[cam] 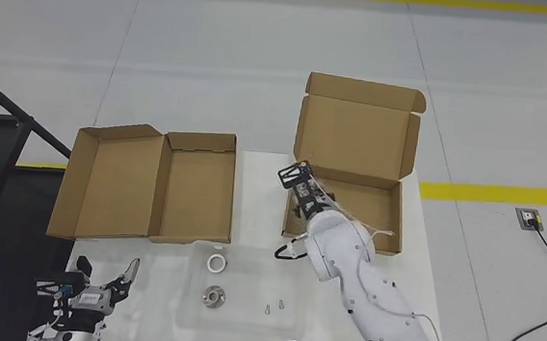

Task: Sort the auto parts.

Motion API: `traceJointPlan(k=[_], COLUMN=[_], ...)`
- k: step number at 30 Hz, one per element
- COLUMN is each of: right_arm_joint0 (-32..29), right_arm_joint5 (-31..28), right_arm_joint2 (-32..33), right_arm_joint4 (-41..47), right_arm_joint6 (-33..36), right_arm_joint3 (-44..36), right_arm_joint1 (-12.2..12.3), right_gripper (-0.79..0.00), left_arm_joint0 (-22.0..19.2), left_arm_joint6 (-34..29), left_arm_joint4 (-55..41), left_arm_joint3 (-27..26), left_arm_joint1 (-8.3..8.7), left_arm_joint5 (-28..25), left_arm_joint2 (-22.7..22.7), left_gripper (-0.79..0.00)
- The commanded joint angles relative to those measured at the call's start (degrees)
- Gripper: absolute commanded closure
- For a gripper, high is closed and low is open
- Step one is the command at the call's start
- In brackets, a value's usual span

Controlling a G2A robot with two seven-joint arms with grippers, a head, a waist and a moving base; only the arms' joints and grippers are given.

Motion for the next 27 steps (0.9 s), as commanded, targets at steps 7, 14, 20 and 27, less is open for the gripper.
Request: traceJointPlan(k=[7, 14, 20, 27], right_arm_joint0=[-0.15, 2.04, 3.52, 2.5], right_arm_joint5=[-0.44, -1.13, -2.79, -4.3], right_arm_joint2=[2.82, 2.78, 2.9, 4.6], right_arm_joint4=[2.31, 6.03, 8.34, 8.78], right_arm_joint6=[-6.86, -11.31, -12.71, -14.06], right_arm_joint3=[9.09, 17.23, 20.96, 19.03], right_arm_joint1=[-0.26, -1.35, -2.01, -1.77], right_gripper=[0.0, -0.271, -0.785, -0.785], left_arm_joint0=[0.0, 0.0, 0.0, 0.0], left_arm_joint6=[0.0, 0.0, 0.0, 0.0], left_arm_joint4=[0.0, 0.0, 0.0, 0.0], left_arm_joint3=[0.0, 0.0, 0.0, 0.0], left_arm_joint1=[0.0, 0.0, 0.0, 0.0], left_arm_joint5=[0.0, 0.0, 0.0, 0.0], left_arm_joint2=[0.0, 0.0, 0.0, 0.0], left_gripper=[-0.785, -0.785, -0.785, -0.785])
